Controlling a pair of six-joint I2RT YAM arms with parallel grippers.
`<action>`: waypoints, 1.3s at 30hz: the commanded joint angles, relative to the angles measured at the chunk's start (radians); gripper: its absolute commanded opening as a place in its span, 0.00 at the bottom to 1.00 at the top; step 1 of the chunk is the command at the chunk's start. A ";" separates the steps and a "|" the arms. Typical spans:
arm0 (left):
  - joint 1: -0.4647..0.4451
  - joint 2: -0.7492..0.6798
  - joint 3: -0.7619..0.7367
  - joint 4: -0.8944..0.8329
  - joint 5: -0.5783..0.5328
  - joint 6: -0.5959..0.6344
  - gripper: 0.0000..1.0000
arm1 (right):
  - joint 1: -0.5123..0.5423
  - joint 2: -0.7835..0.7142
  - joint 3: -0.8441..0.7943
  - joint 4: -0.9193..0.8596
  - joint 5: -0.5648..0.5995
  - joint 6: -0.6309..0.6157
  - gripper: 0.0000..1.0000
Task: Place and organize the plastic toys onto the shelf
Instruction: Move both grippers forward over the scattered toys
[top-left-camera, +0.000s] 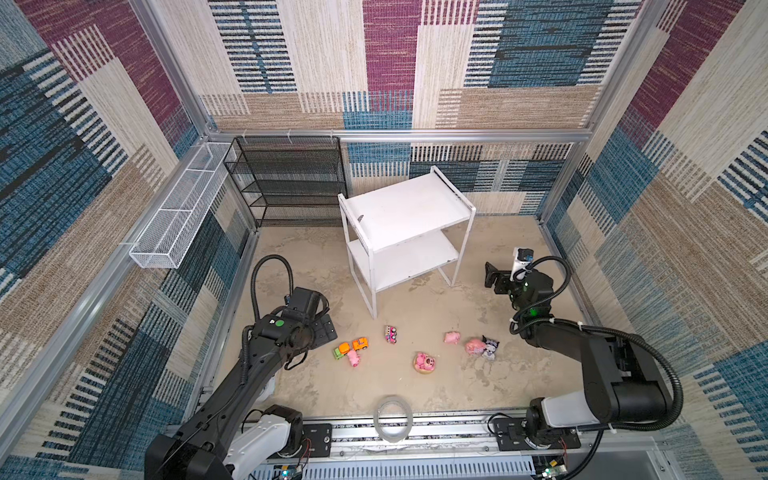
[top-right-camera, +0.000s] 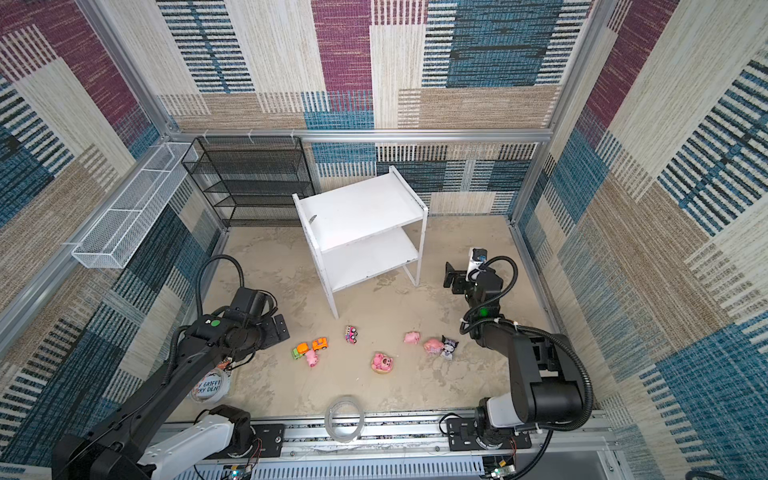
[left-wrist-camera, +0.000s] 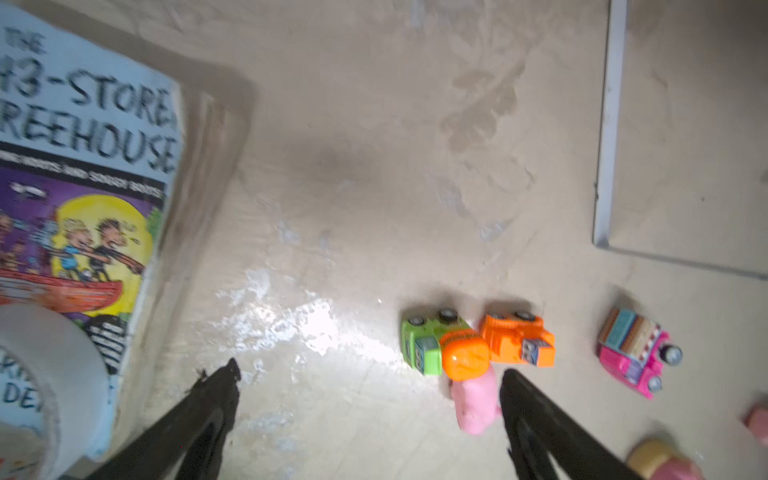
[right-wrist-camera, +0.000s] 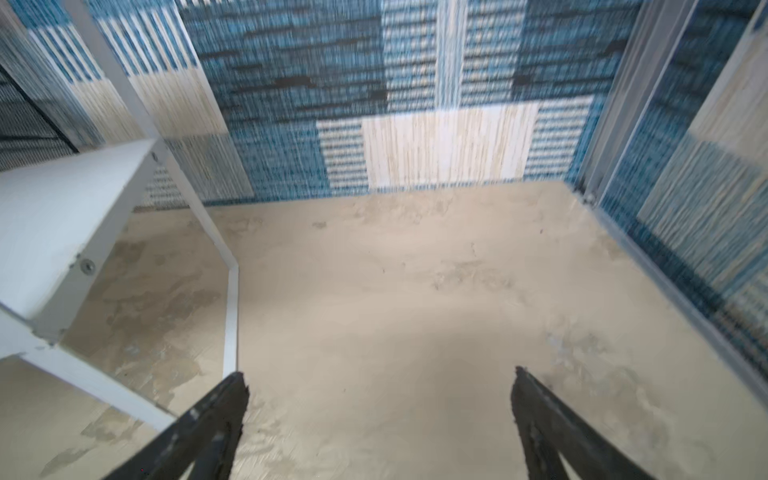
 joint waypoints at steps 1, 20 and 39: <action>-0.040 0.009 -0.021 -0.025 0.080 -0.074 0.99 | 0.034 -0.042 0.063 -0.313 0.080 0.081 1.00; -0.178 -0.013 0.148 0.069 0.045 0.240 0.99 | 0.454 -0.380 0.168 -1.157 0.154 0.429 1.00; -0.178 -0.209 0.047 0.241 0.080 0.213 0.99 | 0.629 -0.307 0.194 -1.416 0.222 0.705 0.99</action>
